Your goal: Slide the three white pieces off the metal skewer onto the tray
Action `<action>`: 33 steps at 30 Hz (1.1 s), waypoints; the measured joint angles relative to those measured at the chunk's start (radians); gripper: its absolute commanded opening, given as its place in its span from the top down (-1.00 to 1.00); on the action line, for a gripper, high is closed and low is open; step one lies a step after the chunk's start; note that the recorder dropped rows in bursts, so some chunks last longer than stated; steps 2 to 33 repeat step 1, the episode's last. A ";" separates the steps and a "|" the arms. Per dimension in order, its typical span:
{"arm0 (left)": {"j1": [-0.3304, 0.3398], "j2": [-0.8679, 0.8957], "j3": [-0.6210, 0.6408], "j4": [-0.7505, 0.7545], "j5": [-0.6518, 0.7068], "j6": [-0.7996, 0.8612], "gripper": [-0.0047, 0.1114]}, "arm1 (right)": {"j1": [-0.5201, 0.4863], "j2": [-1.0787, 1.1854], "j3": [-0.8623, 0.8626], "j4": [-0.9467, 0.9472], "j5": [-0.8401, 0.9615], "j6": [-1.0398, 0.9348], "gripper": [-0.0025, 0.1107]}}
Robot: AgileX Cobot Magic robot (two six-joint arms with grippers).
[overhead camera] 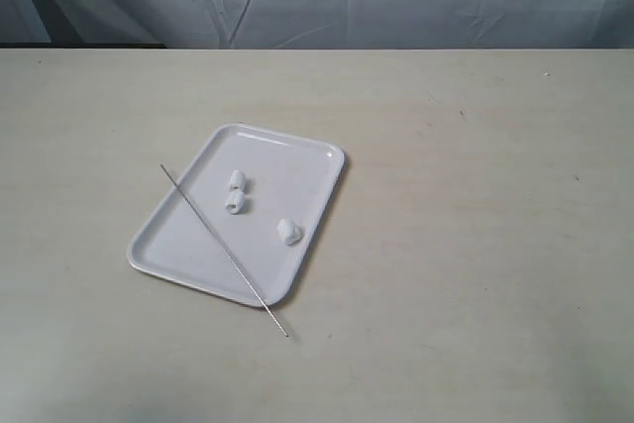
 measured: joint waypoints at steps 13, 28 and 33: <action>0.000 0.000 0.000 0.000 0.000 0.000 0.92 | 0.000 0.000 0.000 0.000 0.000 0.000 0.97; 0.000 0.000 0.000 0.000 0.000 0.000 0.92 | 0.000 0.000 0.000 0.000 0.000 0.000 0.97; 0.000 0.000 0.000 0.000 0.000 0.000 0.92 | 0.000 0.000 0.000 0.000 0.000 0.000 0.97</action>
